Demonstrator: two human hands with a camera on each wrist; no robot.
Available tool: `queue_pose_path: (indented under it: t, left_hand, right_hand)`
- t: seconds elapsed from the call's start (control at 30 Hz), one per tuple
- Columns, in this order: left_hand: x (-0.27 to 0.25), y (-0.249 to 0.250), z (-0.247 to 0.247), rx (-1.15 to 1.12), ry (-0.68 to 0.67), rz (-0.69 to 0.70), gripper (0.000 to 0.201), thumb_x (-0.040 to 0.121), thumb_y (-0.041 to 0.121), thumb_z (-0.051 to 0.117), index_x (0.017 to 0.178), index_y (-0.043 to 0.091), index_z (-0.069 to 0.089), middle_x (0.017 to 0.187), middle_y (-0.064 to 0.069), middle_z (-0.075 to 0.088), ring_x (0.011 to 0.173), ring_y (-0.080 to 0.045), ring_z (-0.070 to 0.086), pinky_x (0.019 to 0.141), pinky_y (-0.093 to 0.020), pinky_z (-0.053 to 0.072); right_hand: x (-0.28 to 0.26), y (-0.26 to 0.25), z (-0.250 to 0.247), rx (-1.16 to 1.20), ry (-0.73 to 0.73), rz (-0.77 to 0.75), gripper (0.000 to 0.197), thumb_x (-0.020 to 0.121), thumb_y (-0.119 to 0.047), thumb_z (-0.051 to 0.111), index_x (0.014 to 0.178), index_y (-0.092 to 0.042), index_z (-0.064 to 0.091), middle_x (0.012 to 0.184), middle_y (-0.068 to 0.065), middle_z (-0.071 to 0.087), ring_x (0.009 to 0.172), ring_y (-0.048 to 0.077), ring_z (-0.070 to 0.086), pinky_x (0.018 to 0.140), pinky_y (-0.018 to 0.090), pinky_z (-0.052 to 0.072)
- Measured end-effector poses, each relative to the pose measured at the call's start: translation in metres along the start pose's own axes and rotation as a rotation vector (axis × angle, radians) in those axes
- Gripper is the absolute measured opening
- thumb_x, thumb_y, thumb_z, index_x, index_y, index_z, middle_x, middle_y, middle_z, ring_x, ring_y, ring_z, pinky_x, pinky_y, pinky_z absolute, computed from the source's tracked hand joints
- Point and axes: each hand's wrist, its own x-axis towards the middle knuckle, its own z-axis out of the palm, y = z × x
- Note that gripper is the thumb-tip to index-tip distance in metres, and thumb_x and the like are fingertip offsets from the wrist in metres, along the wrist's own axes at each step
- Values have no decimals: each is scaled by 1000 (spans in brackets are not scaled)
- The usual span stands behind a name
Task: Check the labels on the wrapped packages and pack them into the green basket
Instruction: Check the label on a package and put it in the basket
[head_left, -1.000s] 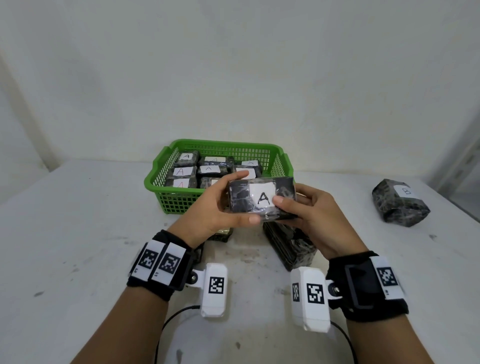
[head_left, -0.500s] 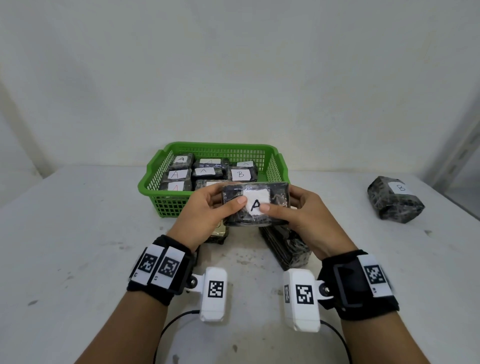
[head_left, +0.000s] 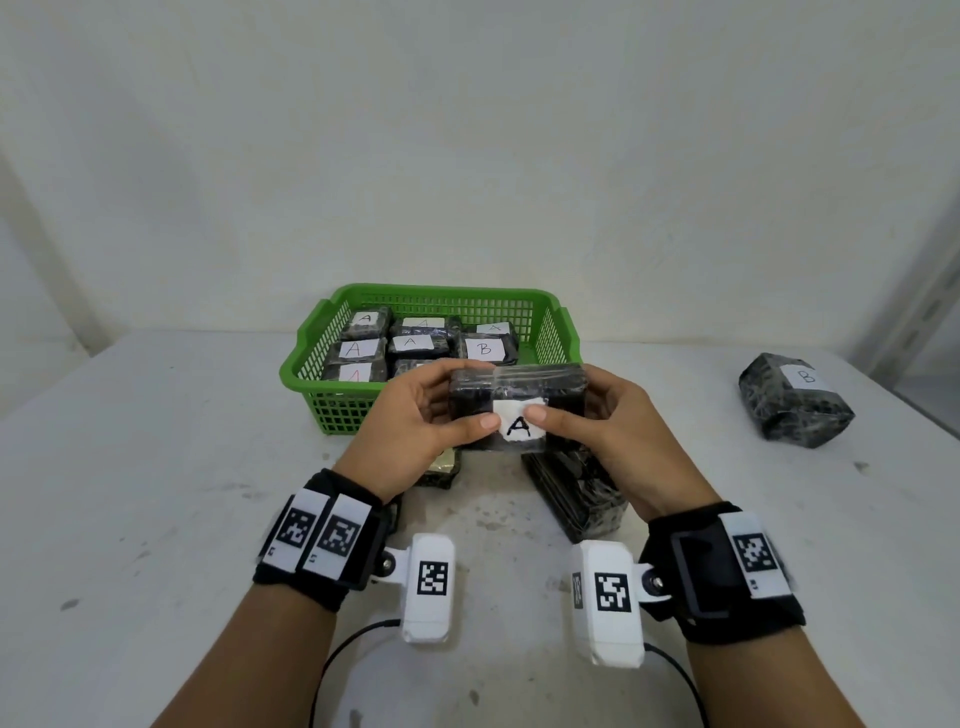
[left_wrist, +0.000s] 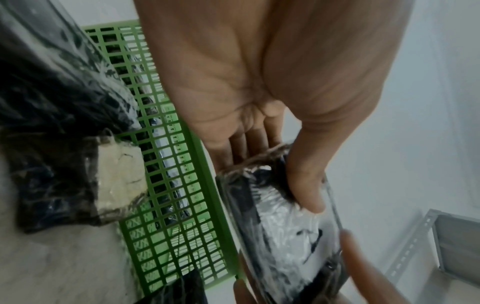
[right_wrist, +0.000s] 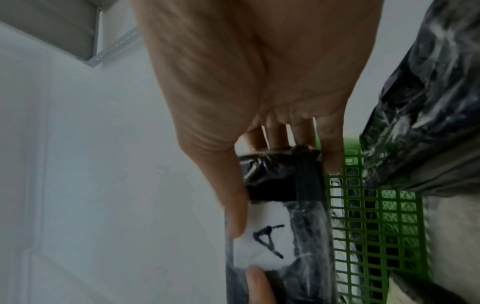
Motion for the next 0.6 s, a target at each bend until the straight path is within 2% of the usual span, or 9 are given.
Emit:
queue_pose_path:
  t: [0.07, 0.17, 0.23, 0.3, 0.4, 0.47, 0.53, 0.6]
  left_hand:
    - [1, -1, -3, -4, -4, 23, 53, 69, -3, 81, 119, 8, 65, 114, -9, 74, 106, -22, 71, 94, -37, 56]
    - [1, -1, -2, 33, -28, 63, 54, 68, -10, 81, 116, 9, 65, 114, -8, 73, 109, -22, 70, 94, -32, 55]
    - [0, -2, -1, 59, -54, 70, 53, 71, -11, 81, 117, 9, 64, 118, -7, 72, 112, -22, 68, 95, -30, 55]
    - [1, -3, 0, 29, -97, 27, 56, 75, 2, 83, 126, 10, 61, 125, -6, 69, 117, -20, 66, 98, -30, 53]
    - [2, -3, 3, -66, -79, -109, 66, 70, 41, 85, 128, 20, 62, 127, -2, 69, 119, -19, 65, 102, -34, 52]
    - [3, -2, 3, -55, -30, -139, 60, 71, 40, 86, 124, 18, 66, 120, -4, 72, 114, -21, 68, 101, -38, 52]
    - [3, -1, 4, -15, -7, -115, 56, 71, 30, 83, 122, 14, 68, 114, -4, 75, 110, -20, 70, 98, -32, 54]
    - [2, 1, 4, 11, -11, -83, 57, 70, 27, 79, 123, 12, 67, 112, -4, 75, 108, -17, 71, 94, -25, 55]
  right_hand:
    - [1, 1, 0, 18, -33, 42, 48, 80, -20, 88, 125, -12, 72, 122, 4, 78, 118, 19, 72, 105, 38, 54]
    - [2, 1, -1, 100, -49, 160, 49, 81, -37, 82, 122, -12, 73, 124, 12, 76, 120, 26, 71, 99, 36, 58]
    - [2, 0, 0, 135, -38, 181, 51, 81, -37, 84, 121, -7, 74, 125, 20, 74, 122, 32, 69, 99, 38, 59]
    - [1, 1, -2, 159, -16, 155, 56, 76, -31, 80, 122, -1, 72, 121, 20, 75, 119, 31, 71, 100, 39, 59]
    - [2, 0, -4, 173, 13, 115, 62, 67, -24, 83, 123, -1, 70, 121, 17, 76, 111, 26, 74, 100, 36, 59]
    - [3, 2, -5, 174, 9, 103, 69, 63, -19, 87, 127, -3, 67, 125, 19, 74, 108, 26, 75, 99, 35, 60]
    - [4, 3, -6, 173, -22, 100, 76, 61, -18, 95, 131, -4, 65, 125, 18, 74, 106, 23, 75, 95, 31, 61]
    - [6, 5, -6, 154, -31, 91, 94, 49, -38, 103, 129, -8, 67, 119, 13, 77, 106, 23, 76, 91, 30, 61]
